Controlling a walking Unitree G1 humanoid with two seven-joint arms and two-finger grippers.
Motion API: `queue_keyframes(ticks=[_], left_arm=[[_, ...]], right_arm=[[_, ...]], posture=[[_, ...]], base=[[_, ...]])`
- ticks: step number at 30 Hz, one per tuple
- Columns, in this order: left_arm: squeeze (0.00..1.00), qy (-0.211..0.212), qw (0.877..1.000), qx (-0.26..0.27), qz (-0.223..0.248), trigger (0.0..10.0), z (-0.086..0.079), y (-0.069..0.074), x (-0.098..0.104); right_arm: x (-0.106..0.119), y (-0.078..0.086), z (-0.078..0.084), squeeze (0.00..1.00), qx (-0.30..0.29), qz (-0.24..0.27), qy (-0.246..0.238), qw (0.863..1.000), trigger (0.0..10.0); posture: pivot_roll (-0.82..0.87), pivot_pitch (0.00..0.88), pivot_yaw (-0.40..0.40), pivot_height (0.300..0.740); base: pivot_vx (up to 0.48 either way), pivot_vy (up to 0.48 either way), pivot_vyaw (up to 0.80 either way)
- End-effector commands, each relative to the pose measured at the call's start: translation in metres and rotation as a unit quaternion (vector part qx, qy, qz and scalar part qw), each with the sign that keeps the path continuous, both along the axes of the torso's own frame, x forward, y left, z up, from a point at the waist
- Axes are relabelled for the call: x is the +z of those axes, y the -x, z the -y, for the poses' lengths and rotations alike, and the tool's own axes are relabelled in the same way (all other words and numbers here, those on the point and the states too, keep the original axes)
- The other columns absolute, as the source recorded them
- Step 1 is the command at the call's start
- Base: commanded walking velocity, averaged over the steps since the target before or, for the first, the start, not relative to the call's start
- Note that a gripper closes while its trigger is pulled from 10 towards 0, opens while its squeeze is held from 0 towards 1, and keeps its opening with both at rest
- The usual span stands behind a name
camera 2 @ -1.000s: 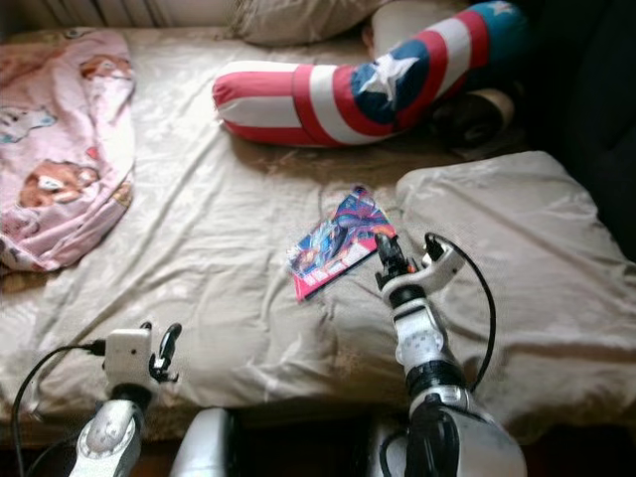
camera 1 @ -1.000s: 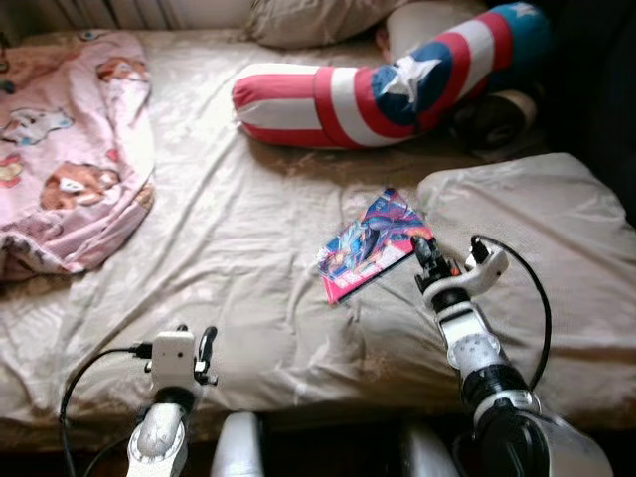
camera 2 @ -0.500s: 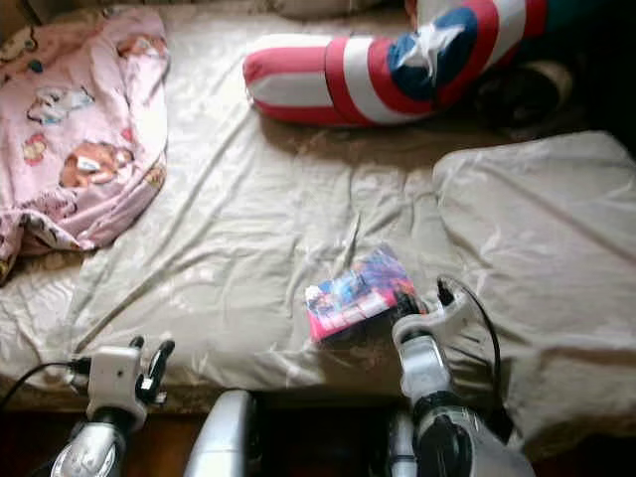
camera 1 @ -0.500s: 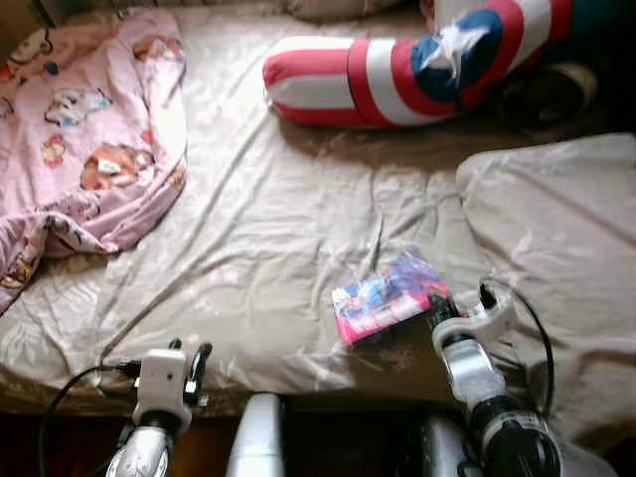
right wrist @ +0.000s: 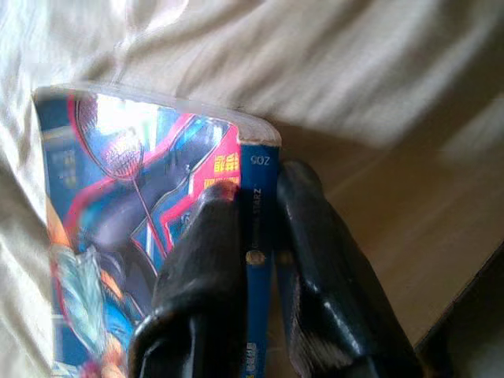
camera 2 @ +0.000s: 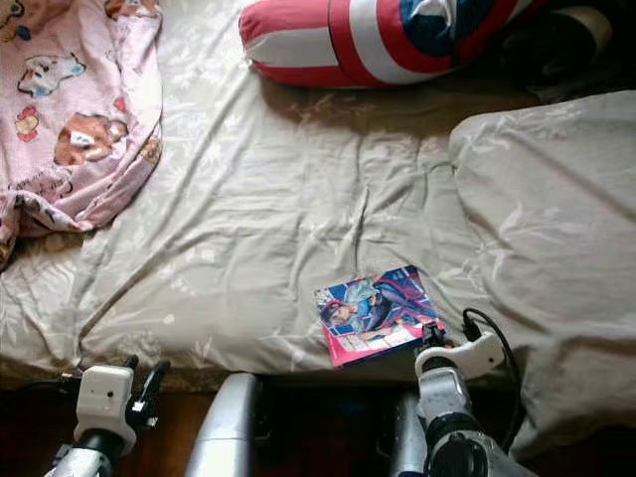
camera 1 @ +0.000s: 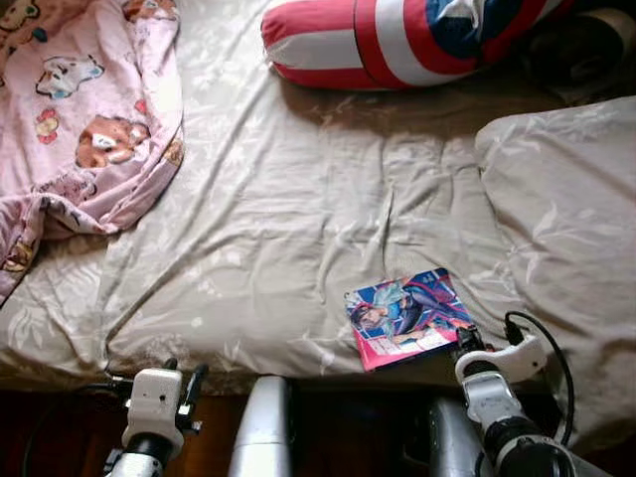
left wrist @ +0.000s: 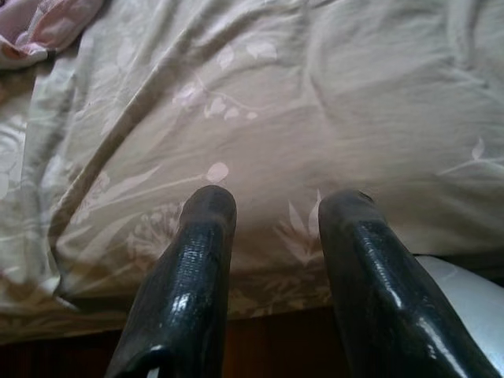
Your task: Clean up the room
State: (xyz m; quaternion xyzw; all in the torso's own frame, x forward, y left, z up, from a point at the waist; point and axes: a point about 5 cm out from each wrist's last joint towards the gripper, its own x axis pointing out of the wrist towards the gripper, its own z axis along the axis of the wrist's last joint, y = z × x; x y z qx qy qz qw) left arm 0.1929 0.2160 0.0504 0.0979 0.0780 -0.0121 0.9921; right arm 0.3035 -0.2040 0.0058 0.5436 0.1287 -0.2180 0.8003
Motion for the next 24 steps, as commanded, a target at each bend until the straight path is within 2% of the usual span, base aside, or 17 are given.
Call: queue_keyframes(ticks=[1,3,10,12,13,14,20,22,24], left_arm=[[0.0,-0.002,1.0,0.003,-0.024,10.0,-0.004,0.01,-0.005],[0.0,-0.005,1.0,0.0,-0.031,10.0,-0.003,0.013,-0.004],[0.0,-0.023,0.999,-0.014,-0.033,10.0,-0.003,0.017,0.001],[0.0,-0.023,0.999,-0.014,-0.033,10.0,-0.004,0.017,0.002],[0.0,-0.024,0.999,-0.013,-0.034,10.0,-0.004,0.018,0.002],[0.0,-0.024,0.999,-0.013,-0.035,10.0,-0.004,0.018,0.003],[0.0,-0.024,0.999,-0.012,-0.039,10.0,-0.003,0.019,0.002],[0.0,-0.022,0.999,-0.012,-0.042,10.0,-0.001,0.019,0.002],[0.0,-0.022,0.999,-0.013,-0.043,10.0,-0.001,0.019,0.002]], right_arm=[[-0.006,0.008,0.007,0.0,-0.064,0.004,-0.042,0.997,10.0],[-0.004,0.007,0.01,0.0,-0.114,0.025,-0.088,0.989,10.0],[0.003,0.0,0.007,0.0,-0.164,0.063,-0.151,0.973,10.0],[0.004,-0.001,0.006,0.0,-0.161,0.063,-0.149,0.974,10.0],[0.006,-0.005,0.0,0.0,-0.126,0.056,-0.127,0.982,10.0],[0.006,-0.005,-0.001,0.0,-0.115,0.053,-0.119,0.985,10.0],[0.007,-0.006,0.001,0.0,-0.097,0.05,-0.1,0.989,10.0],[0.007,-0.006,0.001,0.0,-0.062,0.039,-0.066,0.995,10.0],[0.007,-0.006,0.001,0.0,-0.058,0.038,-0.061,0.996,10.0]], posture=[[0.33,0.414,0.12,0.639],[0.34,0.415,0.123,0.639],[0.37,0.417,0.129,0.639],[0.37,0.417,0.129,0.639],[0.37,0.419,0.126,0.639],[0.37,0.42,0.125,0.639],[0.37,0.424,0.122,0.639],[0.37,0.427,0.121,0.639],[0.36,0.426,0.12,0.639]], base=[[0.0,0.0,0.0],[0.0,0.0,0.0],[0.0,0.0,0.0],[0.0,0.0,0.0],[0.0,0.0,0.0],[0.0,0.0,0.0],[0.0,0.0,0.0],[0.0,0.0,0.0],[0.0,0.0,0.0]])
